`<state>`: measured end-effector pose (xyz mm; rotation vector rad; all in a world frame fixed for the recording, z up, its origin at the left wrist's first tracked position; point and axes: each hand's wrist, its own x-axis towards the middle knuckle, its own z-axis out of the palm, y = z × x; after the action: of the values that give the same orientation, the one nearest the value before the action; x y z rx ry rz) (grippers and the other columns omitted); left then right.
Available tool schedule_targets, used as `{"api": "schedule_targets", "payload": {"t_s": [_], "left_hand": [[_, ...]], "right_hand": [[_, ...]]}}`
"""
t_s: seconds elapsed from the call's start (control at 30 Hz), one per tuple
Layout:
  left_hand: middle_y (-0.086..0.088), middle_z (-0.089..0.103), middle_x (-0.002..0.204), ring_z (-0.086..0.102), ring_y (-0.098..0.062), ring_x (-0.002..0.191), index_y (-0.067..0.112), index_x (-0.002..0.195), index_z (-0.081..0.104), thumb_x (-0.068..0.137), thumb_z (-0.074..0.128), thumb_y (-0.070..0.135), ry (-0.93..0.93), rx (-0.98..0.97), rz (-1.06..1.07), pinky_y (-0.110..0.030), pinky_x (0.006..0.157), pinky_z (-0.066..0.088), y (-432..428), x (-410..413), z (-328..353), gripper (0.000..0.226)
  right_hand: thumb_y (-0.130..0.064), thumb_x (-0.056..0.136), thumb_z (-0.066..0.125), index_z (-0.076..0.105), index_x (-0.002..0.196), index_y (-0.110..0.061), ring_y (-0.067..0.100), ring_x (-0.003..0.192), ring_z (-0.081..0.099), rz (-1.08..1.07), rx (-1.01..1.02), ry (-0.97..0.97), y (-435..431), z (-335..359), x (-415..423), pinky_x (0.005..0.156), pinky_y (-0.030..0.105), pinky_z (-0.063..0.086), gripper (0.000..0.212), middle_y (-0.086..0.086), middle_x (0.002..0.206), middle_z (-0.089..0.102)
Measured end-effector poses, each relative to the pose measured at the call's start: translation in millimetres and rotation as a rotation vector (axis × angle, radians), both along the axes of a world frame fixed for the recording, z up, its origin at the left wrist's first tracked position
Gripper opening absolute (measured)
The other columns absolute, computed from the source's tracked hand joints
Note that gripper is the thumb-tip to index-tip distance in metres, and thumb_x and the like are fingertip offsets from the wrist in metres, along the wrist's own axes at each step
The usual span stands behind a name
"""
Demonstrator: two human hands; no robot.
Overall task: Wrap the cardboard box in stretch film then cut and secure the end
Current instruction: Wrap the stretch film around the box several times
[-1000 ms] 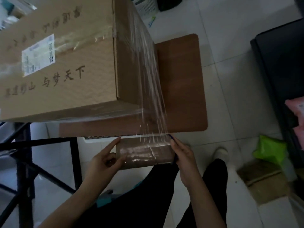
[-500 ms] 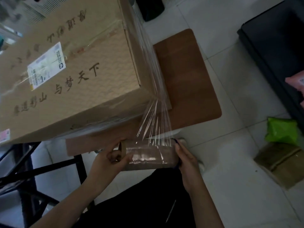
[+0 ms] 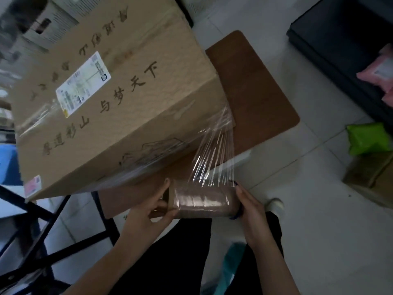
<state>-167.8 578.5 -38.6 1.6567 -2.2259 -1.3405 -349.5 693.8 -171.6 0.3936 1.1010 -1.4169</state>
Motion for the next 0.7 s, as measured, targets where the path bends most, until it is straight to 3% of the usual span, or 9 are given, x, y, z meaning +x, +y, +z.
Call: {"api": "schedule_targets", "payload": {"t_s": [0.1,0.23,0.37,0.5,0.57,0.63,0.7], "left_hand": [[0.012,0.068,0.078,0.064,0.001,0.080,0.048,0.135,0.034,0.075,0.075,0.013,-0.033,-0.023,-0.144,-0.004,0.079,0.044,-31.7,35.4,-5.2,0.081],[0.011,0.065,0.080,0.061,0.004,0.081,0.043,0.139,0.027,0.077,0.073,0.011,-0.043,-0.021,-0.316,0.000,0.073,0.041,-77.8,76.4,-7.5,0.084],[0.001,0.064,0.080,0.060,-0.001,0.082,0.048,0.134,0.026,0.078,0.071,0.007,-0.023,0.006,-0.372,0.000,0.079,0.039,-100.0,110.3,-5.0,0.083],[0.006,0.059,0.071,0.058,0.005,0.076,0.035,0.136,0.029,0.076,0.073,0.005,-0.016,0.017,-0.426,0.001,0.073,0.038,-103.8,140.2,-6.0,0.080],[0.005,0.061,0.070,0.059,0.002,0.075,0.036,0.136,0.030,0.077,0.073,0.006,-0.023,0.037,-0.469,-0.001,0.072,0.040,-104.7,154.6,-10.7,0.079],[0.001,0.066,0.073,0.062,-0.005,0.076,0.037,0.138,0.030,0.078,0.072,0.008,-0.024,0.052,-0.516,-0.004,0.073,0.042,-104.7,170.1,-16.7,0.079],[-0.002,0.067,0.078,0.064,-0.010,0.079,0.043,0.136,0.030,0.077,0.073,0.010,-0.024,0.042,-0.540,-0.008,0.076,0.045,-104.6,185.9,-22.2,0.080]], "right_hand": [[-0.021,0.089,0.058,0.065,0.121,-0.004,0.024,0.113,0.065,-0.083,0.036,0.028,-19.4,0.4,43.3,0.099,0.038,0.049,0.037,0.013,0.119,0.069],[-0.023,0.094,0.054,0.073,0.107,-0.009,0.015,0.096,0.072,-0.184,0.035,0.030,-46.2,-0.2,101.2,0.073,0.021,0.057,0.027,0.007,0.105,0.076],[-0.026,0.096,0.051,0.075,0.105,-0.013,0.017,0.102,0.070,-0.276,0.063,0.004,-54.4,0.4,153.7,0.083,0.030,0.054,0.029,0.006,0.109,0.075],[-0.029,0.094,0.054,0.076,0.104,-0.015,0.022,0.100,0.071,-0.323,0.075,0.014,-48.7,-3.3,200.8,0.074,0.028,0.058,0.028,0.009,0.107,0.075],[-0.028,0.093,0.057,0.072,0.110,-0.012,0.028,0.107,0.068,-0.357,0.095,0.021,-43.2,-4.4,218.6,0.086,0.037,0.057,0.029,0.014,0.113,0.072],[-0.025,0.092,0.058,0.067,0.118,-0.007,0.034,0.118,0.060,-0.403,0.110,0.037,-36.6,-7.6,238.2,0.102,0.047,0.047,0.033,0.018,0.126,0.065],[-0.024,0.092,0.058,0.063,0.123,-0.006,0.033,0.126,0.053,-0.445,0.116,0.059,-29.4,-10.8,257.9,0.109,0.051,0.039,0.036,0.019,0.138,0.056]]}}
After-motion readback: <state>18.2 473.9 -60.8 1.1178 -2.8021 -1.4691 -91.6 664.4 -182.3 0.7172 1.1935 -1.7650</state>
